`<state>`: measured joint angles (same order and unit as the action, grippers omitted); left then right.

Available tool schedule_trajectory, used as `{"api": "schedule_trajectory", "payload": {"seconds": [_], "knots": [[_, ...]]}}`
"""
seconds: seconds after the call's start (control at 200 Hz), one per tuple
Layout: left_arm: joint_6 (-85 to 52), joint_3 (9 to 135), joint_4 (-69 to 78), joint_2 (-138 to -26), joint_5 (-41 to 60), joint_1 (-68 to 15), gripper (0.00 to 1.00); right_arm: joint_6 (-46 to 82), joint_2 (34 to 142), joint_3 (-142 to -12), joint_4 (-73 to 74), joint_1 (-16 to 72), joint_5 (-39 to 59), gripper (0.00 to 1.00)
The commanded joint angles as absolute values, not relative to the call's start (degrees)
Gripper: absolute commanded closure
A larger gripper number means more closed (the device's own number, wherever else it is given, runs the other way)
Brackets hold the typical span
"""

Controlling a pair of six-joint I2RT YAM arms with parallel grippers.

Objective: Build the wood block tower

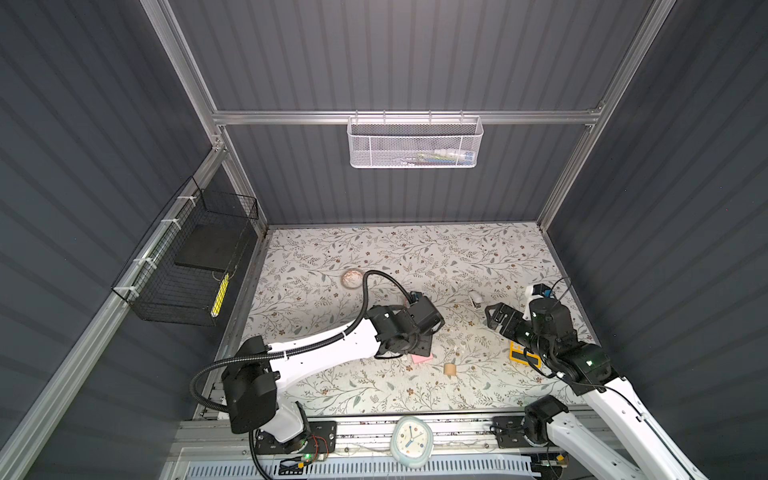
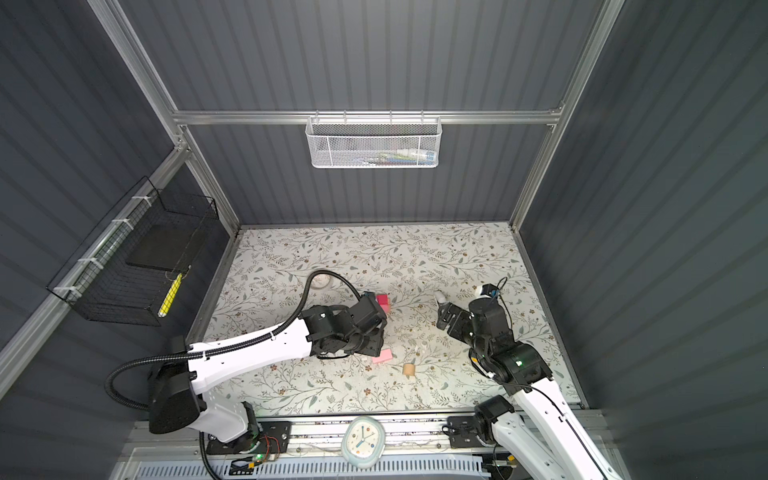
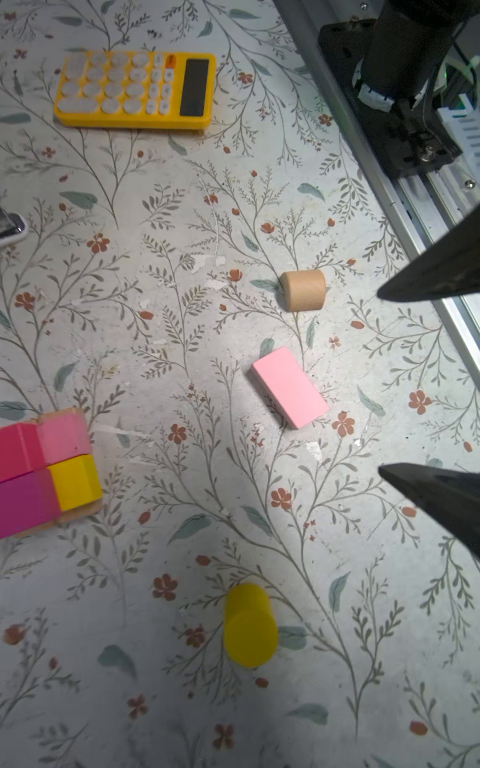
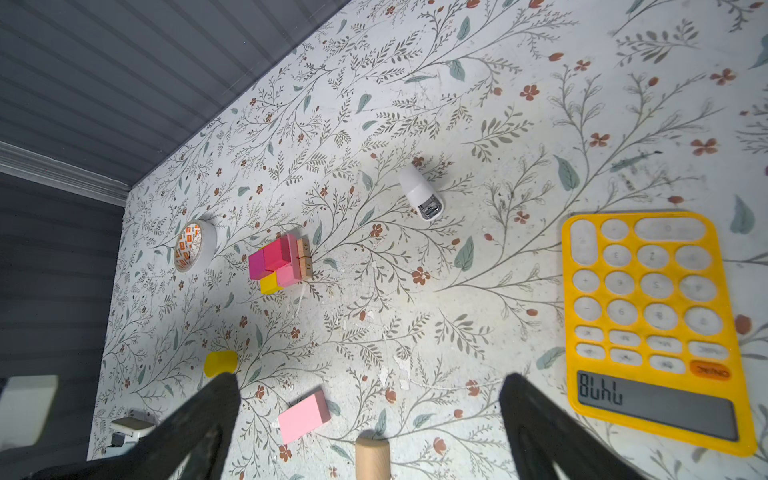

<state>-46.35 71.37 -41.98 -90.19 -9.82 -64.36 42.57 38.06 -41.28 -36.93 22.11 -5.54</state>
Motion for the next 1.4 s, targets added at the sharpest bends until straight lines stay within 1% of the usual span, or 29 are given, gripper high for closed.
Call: {"api": "schedule_trajectory", "payload": {"seconds": [0.0,0.15,0.32,0.41,0.455,0.55,0.961,1.396], "knots": [[-50.36,71.45,-44.82,-92.93,-7.30,-64.51,0.43,42.25,38.10,-41.82,-36.99,21.96,-5.32,0.01],[-51.23,70.49,-44.80,-96.06,-4.81,-64.60,0.50,42.24,37.75,-41.00,-36.63,21.96,-5.46,0.01],[-51.11,70.43,-44.00,-98.89,-2.01,-64.75,0.68,42.10,37.52,-40.88,-37.04,21.97,-6.16,0.01],[-50.93,70.17,-43.86,-100.10,-0.31,-65.19,0.75,42.27,37.35,-40.59,-37.09,21.96,-6.46,0.01],[-50.88,69.97,-43.86,-100.73,0.44,-65.43,0.81,42.36,37.20,-40.27,-36.93,21.97,-6.58,0.01],[-50.95,69.44,-44.12,-101.97,1.87,-65.98,0.85,42.79,37.20,-39.63,-36.78,21.97,-6.55,0.01],[-49.19,72.88,-46.42,-109.77,1.68,-66.58,0.85,42.95,37.46,-38.75,-36.19,21.96,-6.75,0.01],[-48.45,77.60,-52.21,-114.64,-4.78,-65.78,0.84,42.83,36.90,-38.87,-37.09,21.88,-8.31,0.01]]}}
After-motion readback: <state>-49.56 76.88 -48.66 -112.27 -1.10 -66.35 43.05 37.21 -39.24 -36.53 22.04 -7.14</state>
